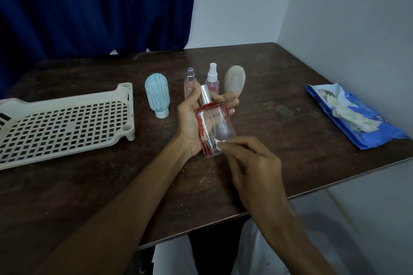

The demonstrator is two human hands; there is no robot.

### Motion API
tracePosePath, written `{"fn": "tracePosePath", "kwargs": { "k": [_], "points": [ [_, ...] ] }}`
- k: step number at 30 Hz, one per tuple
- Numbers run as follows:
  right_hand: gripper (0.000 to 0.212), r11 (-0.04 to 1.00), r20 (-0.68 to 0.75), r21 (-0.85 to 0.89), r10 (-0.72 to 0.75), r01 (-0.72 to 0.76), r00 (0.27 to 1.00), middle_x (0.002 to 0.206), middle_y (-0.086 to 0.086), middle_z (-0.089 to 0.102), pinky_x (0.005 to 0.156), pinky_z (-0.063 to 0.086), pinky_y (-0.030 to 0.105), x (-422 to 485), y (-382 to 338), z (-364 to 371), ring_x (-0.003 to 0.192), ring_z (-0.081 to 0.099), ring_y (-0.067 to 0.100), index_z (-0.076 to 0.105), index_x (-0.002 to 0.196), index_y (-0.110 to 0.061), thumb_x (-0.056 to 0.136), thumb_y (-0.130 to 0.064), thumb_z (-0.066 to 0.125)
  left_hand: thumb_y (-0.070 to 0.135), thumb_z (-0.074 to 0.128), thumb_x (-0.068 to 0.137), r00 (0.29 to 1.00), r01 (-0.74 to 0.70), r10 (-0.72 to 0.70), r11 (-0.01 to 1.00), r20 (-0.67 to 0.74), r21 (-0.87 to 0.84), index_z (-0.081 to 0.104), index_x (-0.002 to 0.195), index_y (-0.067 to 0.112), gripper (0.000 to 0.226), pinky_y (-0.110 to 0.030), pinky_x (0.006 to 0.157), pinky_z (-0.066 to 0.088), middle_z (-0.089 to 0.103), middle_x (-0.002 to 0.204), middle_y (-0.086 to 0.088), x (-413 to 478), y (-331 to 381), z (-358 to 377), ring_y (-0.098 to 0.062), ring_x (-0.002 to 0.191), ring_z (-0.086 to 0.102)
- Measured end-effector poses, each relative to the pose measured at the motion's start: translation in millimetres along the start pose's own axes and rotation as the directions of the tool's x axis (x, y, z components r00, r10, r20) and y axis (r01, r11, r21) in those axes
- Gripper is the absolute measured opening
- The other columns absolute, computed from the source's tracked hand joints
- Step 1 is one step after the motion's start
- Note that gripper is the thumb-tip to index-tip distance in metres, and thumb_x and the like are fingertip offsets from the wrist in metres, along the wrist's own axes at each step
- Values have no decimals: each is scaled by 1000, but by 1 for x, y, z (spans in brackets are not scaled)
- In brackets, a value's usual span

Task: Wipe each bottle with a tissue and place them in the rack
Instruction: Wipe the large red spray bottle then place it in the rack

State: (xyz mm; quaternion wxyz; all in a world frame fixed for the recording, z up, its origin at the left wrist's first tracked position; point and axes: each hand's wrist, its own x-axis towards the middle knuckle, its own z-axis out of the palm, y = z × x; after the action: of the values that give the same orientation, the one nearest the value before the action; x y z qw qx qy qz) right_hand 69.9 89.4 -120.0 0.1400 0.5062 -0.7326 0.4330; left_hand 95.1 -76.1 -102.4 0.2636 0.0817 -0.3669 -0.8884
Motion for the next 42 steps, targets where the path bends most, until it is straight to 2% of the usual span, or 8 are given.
{"fn": "tracePosePath", "kwargs": {
  "k": [3,6,13,17,24,31,34,42],
  "points": [
    [21,997,-30,-20,74,-74,997,97,-1,71,77,53,12,2,14,-5,80,65,4,79,100,-12,83,-1,76,46,37,98,1000,-1,1,1000,3,14,57,90,-1,51,-36,89,54,68,113,-27,1,0,2,-33,104,68],
    [15,990,-20,-77,117,-118,993,92,3,71,72,55,22,20,24,-6,76,65,10,78,98,-12,87,-5,72,45,34,101,1000,-17,18,999,-11,50,56,88,0,52,-39,93,53,68,113,-28,-1,-4,4,-38,108,66],
    [16,997,-4,-57,46,-46,999,96,5,74,80,39,-2,52,25,-3,84,61,3,76,101,-9,89,-10,66,46,33,102,1000,5,-5,1000,5,15,58,83,2,54,-53,110,40,59,127,-34,-1,-6,1,-43,122,57],
    [17,994,-5,-38,105,-105,995,95,1,74,80,44,2,32,29,-6,83,64,3,78,101,-11,86,-4,71,47,35,100,1000,-11,12,999,-27,50,57,110,-8,60,-39,95,51,66,119,-29,1,-6,0,-38,113,65],
    [16,988,10,-36,149,-148,989,93,-2,73,78,45,4,25,28,-7,82,63,1,78,98,-13,86,-4,72,47,33,100,1000,-17,17,999,-5,51,51,118,-4,57,-37,93,54,62,124,-33,2,-5,1,-44,122,58],
    [16,996,-51,-65,54,-57,997,98,4,73,80,38,-4,66,16,10,86,58,0,76,103,-12,89,-7,70,48,34,100,1000,-4,3,999,18,45,56,97,-10,62,-53,108,42,61,127,-31,-2,-4,-1,-37,121,61],
    [16,995,-47,-63,73,-76,996,101,3,72,80,39,-3,61,16,9,88,59,1,75,105,-12,91,-8,69,44,33,100,1000,-28,28,999,3,30,55,88,-2,52,-48,103,45,67,118,-28,-3,-3,4,-35,116,65],
    [19,944,81,66,319,-324,944,98,-12,70,78,44,1,31,19,-11,88,62,-8,73,108,-17,92,-8,66,42,31,102,998,-67,67,998,2,15,65,82,0,57,-42,102,48,71,106,-27,-2,-3,8,-34,107,68]
  ]
}}
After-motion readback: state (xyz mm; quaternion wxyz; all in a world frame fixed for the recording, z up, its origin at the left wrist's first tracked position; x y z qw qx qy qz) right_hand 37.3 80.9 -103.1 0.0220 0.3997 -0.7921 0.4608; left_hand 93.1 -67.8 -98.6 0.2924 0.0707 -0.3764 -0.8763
